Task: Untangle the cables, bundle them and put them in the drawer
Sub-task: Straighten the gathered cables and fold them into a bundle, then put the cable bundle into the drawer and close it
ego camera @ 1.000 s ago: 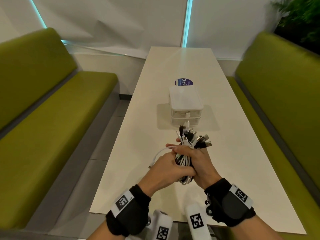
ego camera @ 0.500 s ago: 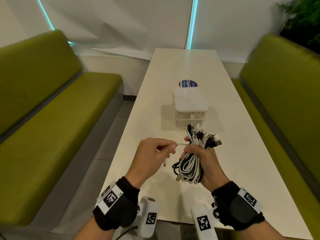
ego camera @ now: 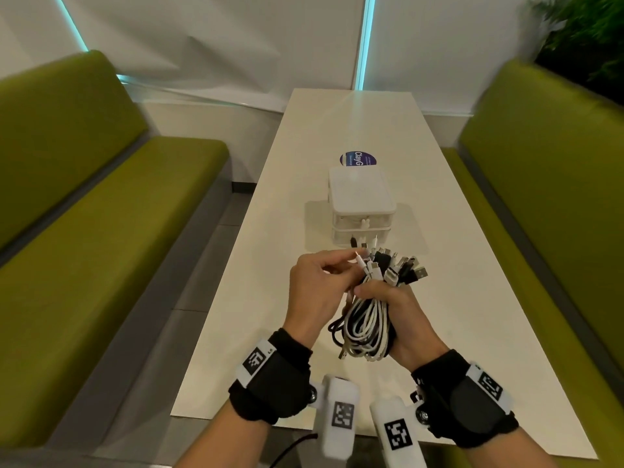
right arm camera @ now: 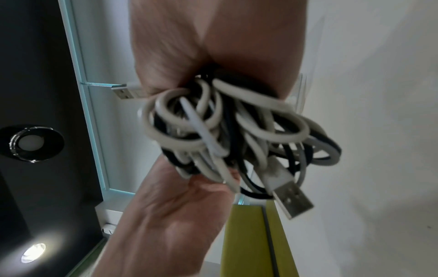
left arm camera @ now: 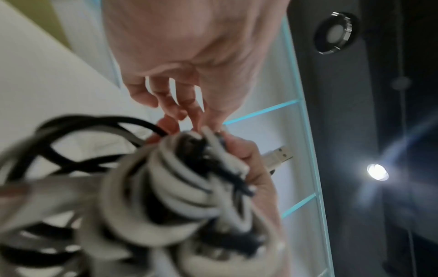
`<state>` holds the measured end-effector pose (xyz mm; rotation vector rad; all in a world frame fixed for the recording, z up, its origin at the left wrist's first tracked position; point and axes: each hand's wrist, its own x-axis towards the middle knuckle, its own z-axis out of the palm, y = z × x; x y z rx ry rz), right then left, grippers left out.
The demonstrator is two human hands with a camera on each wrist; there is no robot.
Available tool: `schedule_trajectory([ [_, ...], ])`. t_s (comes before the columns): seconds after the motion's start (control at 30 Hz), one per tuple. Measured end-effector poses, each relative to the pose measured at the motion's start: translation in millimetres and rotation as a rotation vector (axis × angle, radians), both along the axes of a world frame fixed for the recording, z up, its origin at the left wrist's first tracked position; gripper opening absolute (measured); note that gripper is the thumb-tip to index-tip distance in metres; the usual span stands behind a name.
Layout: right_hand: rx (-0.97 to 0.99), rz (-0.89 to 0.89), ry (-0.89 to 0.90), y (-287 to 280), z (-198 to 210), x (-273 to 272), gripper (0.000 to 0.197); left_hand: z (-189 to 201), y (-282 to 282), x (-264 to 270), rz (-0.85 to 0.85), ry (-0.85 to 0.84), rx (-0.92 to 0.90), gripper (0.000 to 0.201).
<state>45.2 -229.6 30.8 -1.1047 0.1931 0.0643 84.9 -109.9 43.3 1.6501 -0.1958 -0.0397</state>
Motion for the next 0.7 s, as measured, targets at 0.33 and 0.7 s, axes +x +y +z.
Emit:
schedule_trajectory([
  [0.33, -0.326, -0.088, 0.036, -16, -3, 27, 0.012, -10, -12, 24, -0.021, -0.019, 0.088, 0.014],
  [0.7, -0.447, -0.377, 0.092, -65, -29, 113, 0.018, -51, -26, 115, 0.102, 0.173, 0.303, 0.035],
])
